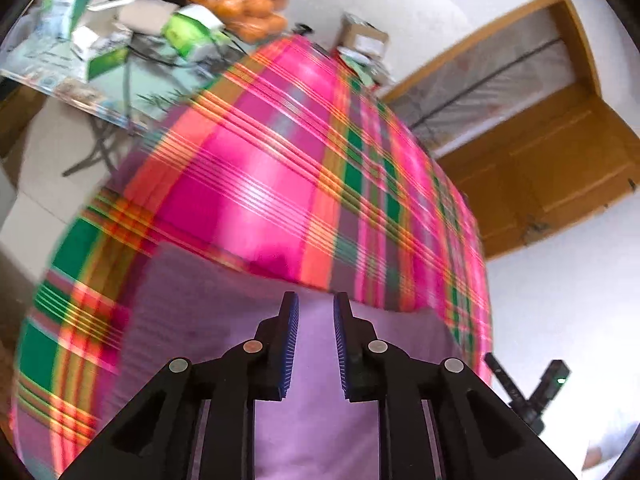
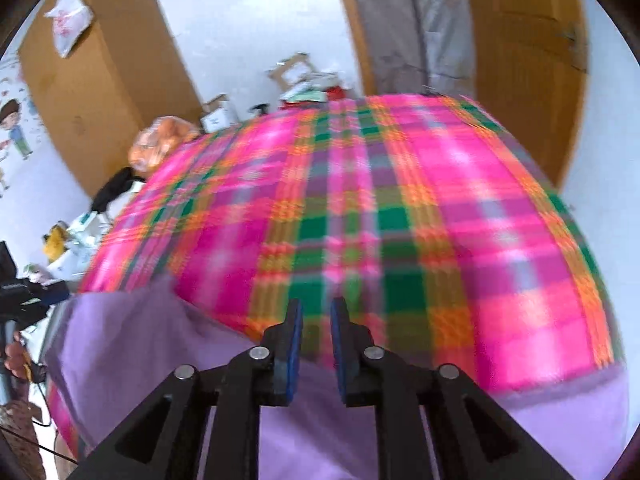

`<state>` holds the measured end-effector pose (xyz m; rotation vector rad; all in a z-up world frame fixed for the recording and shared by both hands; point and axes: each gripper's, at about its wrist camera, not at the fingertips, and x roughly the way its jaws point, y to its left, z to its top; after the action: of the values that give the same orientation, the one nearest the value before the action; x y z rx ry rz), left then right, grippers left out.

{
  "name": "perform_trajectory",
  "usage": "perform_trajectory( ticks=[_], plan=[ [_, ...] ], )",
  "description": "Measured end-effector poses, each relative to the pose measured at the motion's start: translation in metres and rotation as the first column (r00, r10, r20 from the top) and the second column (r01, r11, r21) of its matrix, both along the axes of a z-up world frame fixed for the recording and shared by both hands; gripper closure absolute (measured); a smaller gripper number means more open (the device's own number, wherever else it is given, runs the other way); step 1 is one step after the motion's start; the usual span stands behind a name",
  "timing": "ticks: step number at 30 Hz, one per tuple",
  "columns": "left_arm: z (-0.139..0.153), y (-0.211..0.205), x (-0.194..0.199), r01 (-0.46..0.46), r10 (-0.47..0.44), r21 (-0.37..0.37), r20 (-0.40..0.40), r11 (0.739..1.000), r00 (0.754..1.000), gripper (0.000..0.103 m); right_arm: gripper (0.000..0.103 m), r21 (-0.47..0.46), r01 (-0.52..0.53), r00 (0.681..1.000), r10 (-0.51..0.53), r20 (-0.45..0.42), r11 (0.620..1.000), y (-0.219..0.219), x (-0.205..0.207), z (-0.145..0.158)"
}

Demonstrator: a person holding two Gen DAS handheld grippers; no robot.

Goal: Fold clothes

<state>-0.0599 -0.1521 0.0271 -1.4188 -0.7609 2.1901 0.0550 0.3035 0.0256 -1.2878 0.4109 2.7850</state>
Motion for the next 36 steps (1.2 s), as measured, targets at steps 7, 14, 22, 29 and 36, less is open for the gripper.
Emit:
perform_trajectory(
  ticks=[7, 14, 22, 29, 36],
  plan=[
    [-0.011, 0.053, 0.009, 0.115, -0.116, 0.05, 0.032, 0.992, 0.993, 0.085, 0.066, 0.08, 0.091, 0.995, -0.093, 0.026, 0.993, 0.039, 0.046, -0.016],
    [-0.028, 0.101, 0.014, 0.204, -0.21, 0.08, 0.08, 0.976, 0.974, 0.085, 0.062, 0.152, 0.043, 0.997, -0.051, 0.049, 0.987, 0.037, 0.047, -0.032],
    [-0.042, 0.115, 0.014, 0.195, -0.201, 0.061, 0.12, 0.979, 0.972, 0.085, 0.064, 0.212, -0.003, 0.999, -0.005, 0.035, 0.977, 0.032, 0.054, -0.035],
    [-0.048, 0.117, 0.015, 0.178, -0.184, 0.058, 0.136, 0.982, 0.974, 0.085, 0.102, 0.252, -0.019, 1.0, 0.016, 0.014, 0.968, 0.02, 0.054, -0.03],
    [-0.049, 0.112, 0.017, 0.165, -0.173, 0.065, 0.139, 0.984, 0.975, 0.085, 0.102, 0.221, 0.064, 0.998, -0.06, -0.025, 0.973, 0.042, 0.054, -0.023]
  ],
)
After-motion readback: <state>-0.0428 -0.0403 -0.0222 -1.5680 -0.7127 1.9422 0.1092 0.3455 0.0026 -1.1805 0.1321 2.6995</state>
